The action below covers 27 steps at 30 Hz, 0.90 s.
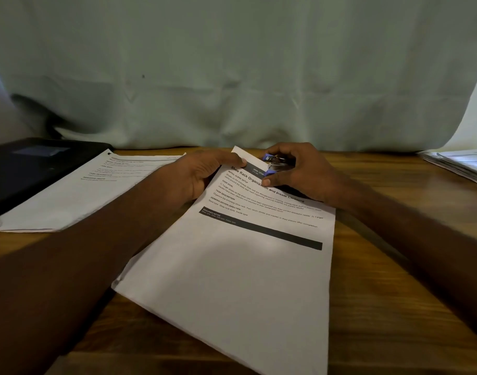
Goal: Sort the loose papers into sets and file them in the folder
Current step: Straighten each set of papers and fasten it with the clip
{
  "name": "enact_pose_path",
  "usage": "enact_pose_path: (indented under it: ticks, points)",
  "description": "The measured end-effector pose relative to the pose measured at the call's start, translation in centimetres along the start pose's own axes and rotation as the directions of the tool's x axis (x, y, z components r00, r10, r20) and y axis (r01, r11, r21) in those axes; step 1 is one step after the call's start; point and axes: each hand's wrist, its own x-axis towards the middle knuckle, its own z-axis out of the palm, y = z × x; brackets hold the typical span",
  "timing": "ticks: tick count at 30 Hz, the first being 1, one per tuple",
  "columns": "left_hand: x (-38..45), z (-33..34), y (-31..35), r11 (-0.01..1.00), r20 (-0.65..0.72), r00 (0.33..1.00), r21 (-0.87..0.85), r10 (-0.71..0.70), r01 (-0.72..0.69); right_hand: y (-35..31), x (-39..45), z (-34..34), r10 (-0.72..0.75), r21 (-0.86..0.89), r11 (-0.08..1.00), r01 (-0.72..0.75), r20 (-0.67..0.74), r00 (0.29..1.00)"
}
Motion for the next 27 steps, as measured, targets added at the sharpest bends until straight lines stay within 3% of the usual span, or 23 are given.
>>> enact_pose_path:
  ticks: [13,27]
  points:
    - [0.16,-0.21,0.11,1.0,-0.011,1.0,-0.016,0.016,-0.016,-0.13,-0.06,0.2,-0.009,0.021,1.0,0.009,-0.001,1.0]
    - [-0.04,-0.49,0.0,0.998,0.094,0.995,0.064,0.017,-0.023,0.19,-0.34,-0.28,0.032,0.058,0.998,-0.03,-0.036,0.999]
